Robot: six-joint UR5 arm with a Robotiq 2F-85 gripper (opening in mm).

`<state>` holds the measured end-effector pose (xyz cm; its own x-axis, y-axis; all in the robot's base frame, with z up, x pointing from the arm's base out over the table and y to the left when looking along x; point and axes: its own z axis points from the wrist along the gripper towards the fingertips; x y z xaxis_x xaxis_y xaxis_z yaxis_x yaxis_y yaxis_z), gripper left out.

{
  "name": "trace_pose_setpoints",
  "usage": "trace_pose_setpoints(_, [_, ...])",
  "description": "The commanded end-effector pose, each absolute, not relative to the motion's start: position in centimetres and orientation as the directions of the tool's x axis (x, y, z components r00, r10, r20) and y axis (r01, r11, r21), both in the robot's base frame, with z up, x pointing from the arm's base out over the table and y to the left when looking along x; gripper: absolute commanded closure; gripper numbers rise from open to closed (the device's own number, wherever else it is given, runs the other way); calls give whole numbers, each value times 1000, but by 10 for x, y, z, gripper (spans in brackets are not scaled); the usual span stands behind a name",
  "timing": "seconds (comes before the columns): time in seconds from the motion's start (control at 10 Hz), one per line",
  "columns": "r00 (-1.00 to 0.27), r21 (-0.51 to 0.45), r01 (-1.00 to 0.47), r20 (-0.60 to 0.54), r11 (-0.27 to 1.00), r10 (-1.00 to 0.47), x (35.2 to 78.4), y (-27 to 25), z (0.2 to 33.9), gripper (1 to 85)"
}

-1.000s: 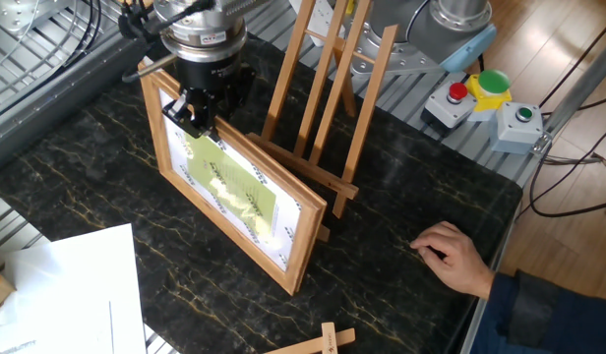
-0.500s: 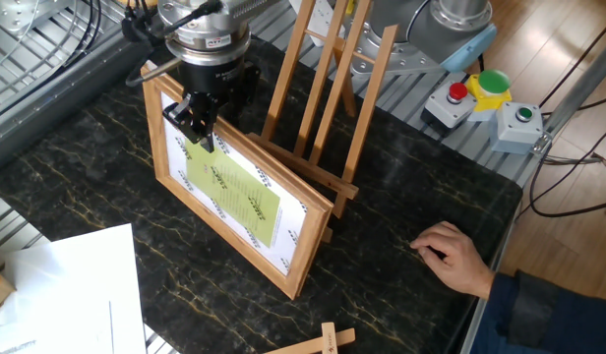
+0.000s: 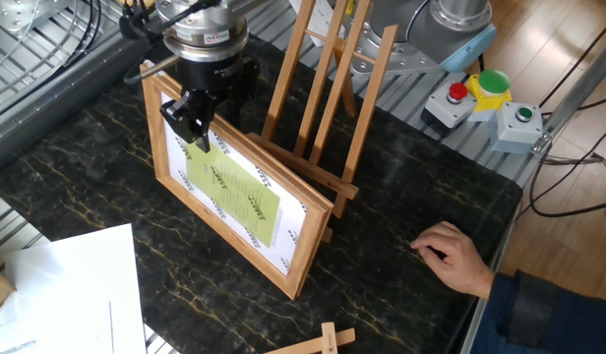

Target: Take the photo frame down from the bracket

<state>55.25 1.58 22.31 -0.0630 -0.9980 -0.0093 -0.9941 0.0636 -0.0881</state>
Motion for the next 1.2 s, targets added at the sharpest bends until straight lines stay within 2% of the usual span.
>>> trace_pose_setpoints(0.0, [-56,-70,-996,-22,57,-998,546,16,232,287])
trace_pose_setpoints(0.1, [-64,-52,-997,-31,65,-997,539,17,236,240])
trace_pose_setpoints(0.4, [-82,-18,-996,-26,82,-996,522,16,261,177])
trace_pose_setpoints(0.5, [-117,-10,-993,-8,117,-993,513,11,280,173])
trace_pose_setpoints(0.6, [-187,-12,-982,20,187,-982,504,5,302,210])
trace_pose_setpoints(0.7, [-254,-21,-967,47,253,-966,496,-2,317,273])
trace_pose_setpoints(0.8, [-378,-36,-926,65,376,-924,486,-8,331,497])
trace_pose_setpoints(0.9, [-534,-63,-845,65,531,-843,478,-11,343,840])
trace_pose_setpoints(1.0, [-666,-84,-745,35,662,-745,474,-9,353,847])
trace_pose_setpoints(1.1, [-732,-86,-679,9,729,-681,471,-6,358,847])
